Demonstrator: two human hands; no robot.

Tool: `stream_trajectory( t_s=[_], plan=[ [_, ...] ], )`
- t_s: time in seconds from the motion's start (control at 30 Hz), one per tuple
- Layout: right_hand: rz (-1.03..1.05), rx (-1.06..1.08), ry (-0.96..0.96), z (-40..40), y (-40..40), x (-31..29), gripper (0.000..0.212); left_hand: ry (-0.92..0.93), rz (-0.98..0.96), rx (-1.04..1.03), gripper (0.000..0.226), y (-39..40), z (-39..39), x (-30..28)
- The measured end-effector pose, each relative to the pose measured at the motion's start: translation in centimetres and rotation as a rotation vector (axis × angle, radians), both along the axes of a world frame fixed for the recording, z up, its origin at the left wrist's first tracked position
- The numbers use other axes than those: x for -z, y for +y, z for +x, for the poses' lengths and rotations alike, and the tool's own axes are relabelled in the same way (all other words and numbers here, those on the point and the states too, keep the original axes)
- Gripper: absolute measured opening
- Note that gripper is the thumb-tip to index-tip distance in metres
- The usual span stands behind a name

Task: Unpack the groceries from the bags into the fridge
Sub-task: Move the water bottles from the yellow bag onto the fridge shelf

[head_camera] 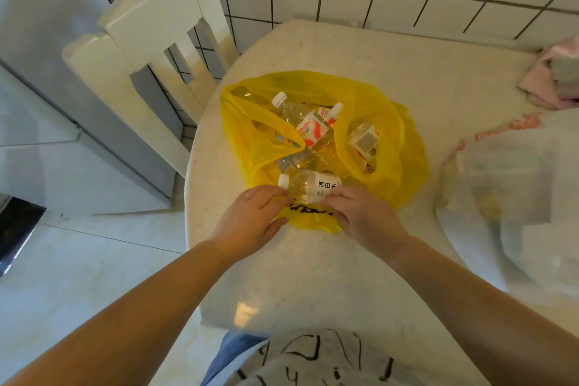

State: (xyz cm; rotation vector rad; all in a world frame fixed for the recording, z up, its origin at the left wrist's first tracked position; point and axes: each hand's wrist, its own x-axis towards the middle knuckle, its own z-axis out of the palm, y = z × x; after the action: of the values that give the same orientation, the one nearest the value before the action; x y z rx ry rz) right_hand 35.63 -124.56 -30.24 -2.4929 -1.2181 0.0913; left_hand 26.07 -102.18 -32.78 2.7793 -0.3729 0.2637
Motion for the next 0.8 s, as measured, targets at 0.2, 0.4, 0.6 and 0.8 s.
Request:
stream_trajectory(
  t_s=[0.2,0.4,0.6,0.8],
  plan=[
    [-0.191,0.117,-0.207,3.6,2.1,-1.1,0.039,0.09,0.191,-0.101,0.052,1.8,4.4,-1.4],
    [-0.446,0.15,-0.377,6.6,-0.1,-0.1,0.053,0.218,0.384,-0.16,0.06,4.0,6.9,-1.1],
    [-0.499,0.417,-0.193,9.5,-2.1,-1.1,0.066,0.271,0.276,-0.379,0.069,5.6,7.9,-0.7],
    [-0.312,0.674,0.288,11.7,-2.3,-1.8,0.072,0.189,0.233,-0.468,0.088,7.0,9.0,-1.6]
  ],
)
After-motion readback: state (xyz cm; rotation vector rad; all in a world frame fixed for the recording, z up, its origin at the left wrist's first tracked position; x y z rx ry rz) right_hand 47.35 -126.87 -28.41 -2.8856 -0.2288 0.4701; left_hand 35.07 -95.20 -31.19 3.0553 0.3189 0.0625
